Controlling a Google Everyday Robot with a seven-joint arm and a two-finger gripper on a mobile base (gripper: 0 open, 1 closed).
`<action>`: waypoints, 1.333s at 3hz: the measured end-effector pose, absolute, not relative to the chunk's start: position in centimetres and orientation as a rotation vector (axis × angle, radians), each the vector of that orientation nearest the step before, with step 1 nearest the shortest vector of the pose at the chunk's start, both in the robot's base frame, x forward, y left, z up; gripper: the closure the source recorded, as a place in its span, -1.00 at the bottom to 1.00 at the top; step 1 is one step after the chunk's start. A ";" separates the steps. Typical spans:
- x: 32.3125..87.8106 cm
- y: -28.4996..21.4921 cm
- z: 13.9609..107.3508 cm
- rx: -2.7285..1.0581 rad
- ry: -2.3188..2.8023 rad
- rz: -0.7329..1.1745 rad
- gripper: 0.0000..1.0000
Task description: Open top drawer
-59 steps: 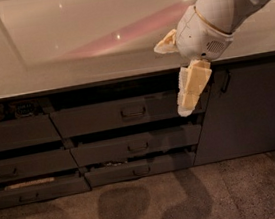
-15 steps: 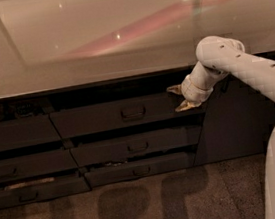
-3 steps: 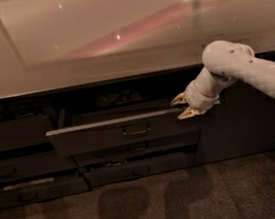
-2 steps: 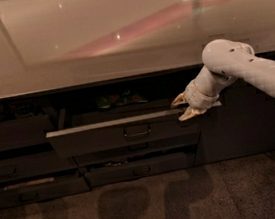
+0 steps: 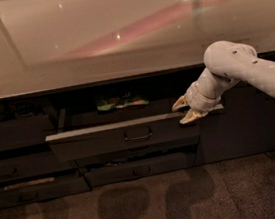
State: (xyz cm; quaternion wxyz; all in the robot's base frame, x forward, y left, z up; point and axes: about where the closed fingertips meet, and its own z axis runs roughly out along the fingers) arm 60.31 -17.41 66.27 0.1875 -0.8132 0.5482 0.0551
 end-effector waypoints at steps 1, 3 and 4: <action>59.3 -17.2 65.9 -2.303 1.540 0.172 1.00; 58.6 -17.0 66.2 -2.315 1.538 0.175 1.00; 58.6 -17.0 66.2 -2.315 1.538 0.175 1.00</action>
Offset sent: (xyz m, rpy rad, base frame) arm -0.1820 0.0431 -0.0828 -0.1237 0.1697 0.1859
